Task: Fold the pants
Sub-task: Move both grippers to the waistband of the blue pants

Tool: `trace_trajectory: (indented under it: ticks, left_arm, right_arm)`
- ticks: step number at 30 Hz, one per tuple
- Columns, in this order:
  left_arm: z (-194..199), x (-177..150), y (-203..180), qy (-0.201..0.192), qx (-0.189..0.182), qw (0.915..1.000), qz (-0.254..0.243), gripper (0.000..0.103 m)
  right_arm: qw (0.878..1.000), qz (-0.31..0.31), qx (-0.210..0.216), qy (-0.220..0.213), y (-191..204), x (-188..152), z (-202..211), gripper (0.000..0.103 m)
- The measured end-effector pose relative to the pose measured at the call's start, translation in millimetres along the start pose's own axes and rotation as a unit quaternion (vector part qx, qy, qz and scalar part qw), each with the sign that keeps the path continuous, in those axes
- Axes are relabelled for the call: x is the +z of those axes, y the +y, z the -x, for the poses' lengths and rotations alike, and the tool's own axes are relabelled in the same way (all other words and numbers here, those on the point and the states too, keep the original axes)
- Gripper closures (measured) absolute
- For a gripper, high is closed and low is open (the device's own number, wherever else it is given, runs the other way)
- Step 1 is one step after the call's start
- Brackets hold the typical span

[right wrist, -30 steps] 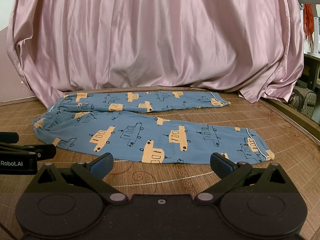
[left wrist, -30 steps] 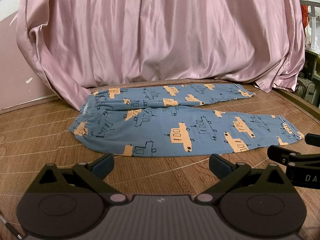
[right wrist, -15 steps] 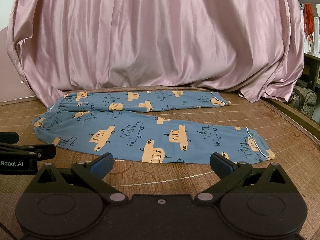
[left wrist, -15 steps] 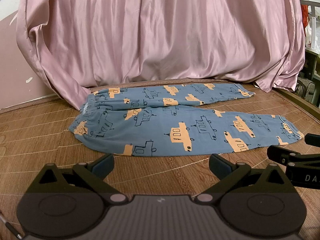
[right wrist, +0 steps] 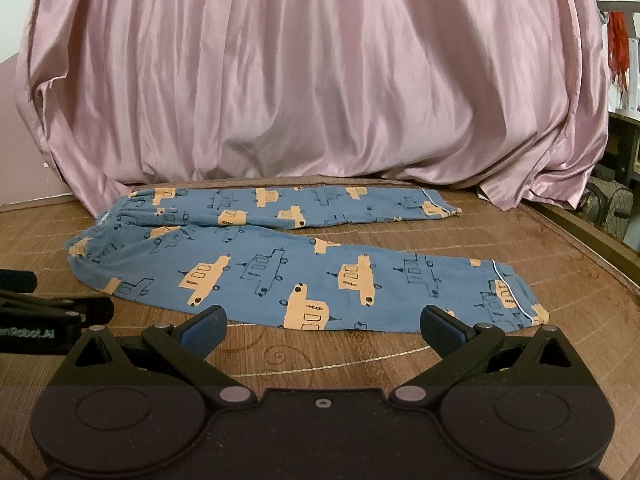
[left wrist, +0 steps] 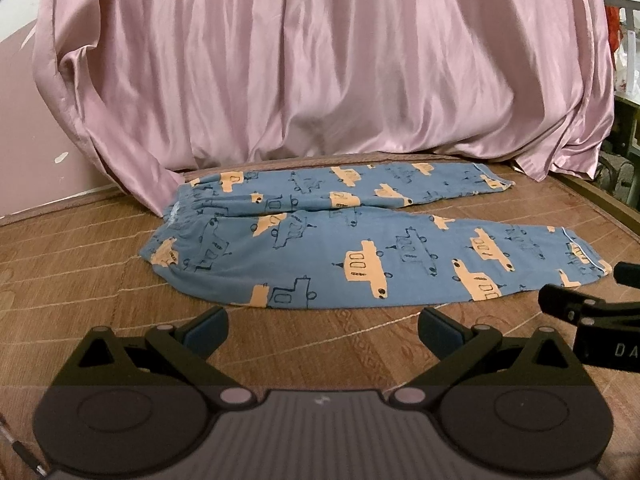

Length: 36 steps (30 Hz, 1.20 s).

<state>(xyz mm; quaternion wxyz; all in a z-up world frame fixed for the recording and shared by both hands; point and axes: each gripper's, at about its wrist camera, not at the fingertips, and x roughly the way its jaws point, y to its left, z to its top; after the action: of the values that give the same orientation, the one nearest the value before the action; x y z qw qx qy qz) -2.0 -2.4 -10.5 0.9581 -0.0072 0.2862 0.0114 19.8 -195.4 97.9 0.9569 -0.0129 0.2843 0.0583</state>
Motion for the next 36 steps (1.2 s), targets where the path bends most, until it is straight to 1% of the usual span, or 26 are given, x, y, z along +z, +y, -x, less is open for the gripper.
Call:
trace_trajectory:
  ticks: [3, 5, 9, 11, 13, 16, 18, 21, 24, 27, 30, 32, 33, 34, 36]
  left_arm:
    - [-1.4, 2.5, -1.6, 0.011, 0.008, 0.9999, 0.003, 0.0]
    - [-2.0, 3.2, -1.9, 0.023, 0.005, 0.9997, 0.01, 0.0]
    - [-2.8, 8.0, -2.7, 0.034, 0.005, 0.9993, 0.014, 0.0]
    - [-1.6, 12.8, -2.8, 0.036, 0.009, 0.9993, 0.012, 0.0]
    - [-2.2, 20.1, -2.8, 0.041, 0.012, 0.999, 0.01, 0.0]
    - [-7.1, 33.3, 0.4, 0.065, 0.019, 0.9976, 0.013, 0.0]
    - [-13.6, 42.9, 7.2, 0.089, 0.019, 0.9954, 0.029, 0.0]
    - [-20.6, 56.9, 22.3, 0.121, 0.02, 0.9904, 0.064, 0.0]
    - [-20.8, 72.2, 37.0, 0.122, 0.021, 0.9884, 0.087, 0.0]
    - [-23.9, 95.6, 49.9, 0.121, 0.023, 0.9885, 0.089, 0.0]
    - [-35.3, 128.2, 61.1, 0.141, 0.04, 0.9867, 0.07, 0.0]
    - [-45.7, 151.2, 69.1, 0.156, 0.056, 0.9848, 0.053, 0.0]
    - [-49.2, 159.0, 72.0, 0.157, 0.063, 0.9846, 0.045, 0.0]
    - [-54.0, 168.4, 76.0, 0.154, 0.069, 0.985, 0.034, 0.0]
    - [-67.4, 186.9, 83.3, 0.146, 0.084, 0.9858, 0.005, 0.0]
  right_arm:
    - [1.0, -0.011, -0.003, -0.014, -4.0, 5.0, 4.7, 0.0]
    - [0.999, -0.028, -0.002, -0.036, -9.3, 4.5, 9.2, 0.0]
    - [0.994, -0.082, 0.011, -0.077, -28.3, 5.8, 19.9, 0.0]
    - [0.991, -0.107, 0.016, -0.083, -36.4, 5.1, 22.9, 0.0]
    - [0.987, -0.137, 0.03, -0.081, -46.5, 3.7, 24.7, 0.0]
    - [0.981, -0.166, 0.027, -0.091, -56.7, 1.1, 29.9, 0.0]
    - [0.98, -0.171, 0.027, -0.099, -59.5, 2.5, 32.8, 0.0]
    - [0.978, -0.169, 0.037, -0.115, -59.3, 8.3, 35.1, 0.0]
    - [0.974, -0.173, 0.081, -0.119, -57.9, 21.8, 22.2, 0.0]
    - [0.975, -0.155, 0.118, -0.111, -60.2, 47.7, 1.7, 0.0]
    - [0.975, -0.114, 0.167, -0.087, -65.4, 83.3, -29.6, 0.0]
    - [0.977, -0.066, 0.194, -0.064, -65.3, 109.8, -55.7, 0.0]
    - [0.977, -0.032, 0.204, -0.051, -62.7, 123.3, -71.1, 0.0]
    - [0.977, -0.002, 0.209, -0.042, -58.4, 133.5, -84.5, 0.0]
    - [0.973, 0.068, 0.221, -0.023, -42.9, 155.4, -120.4, 0.0]
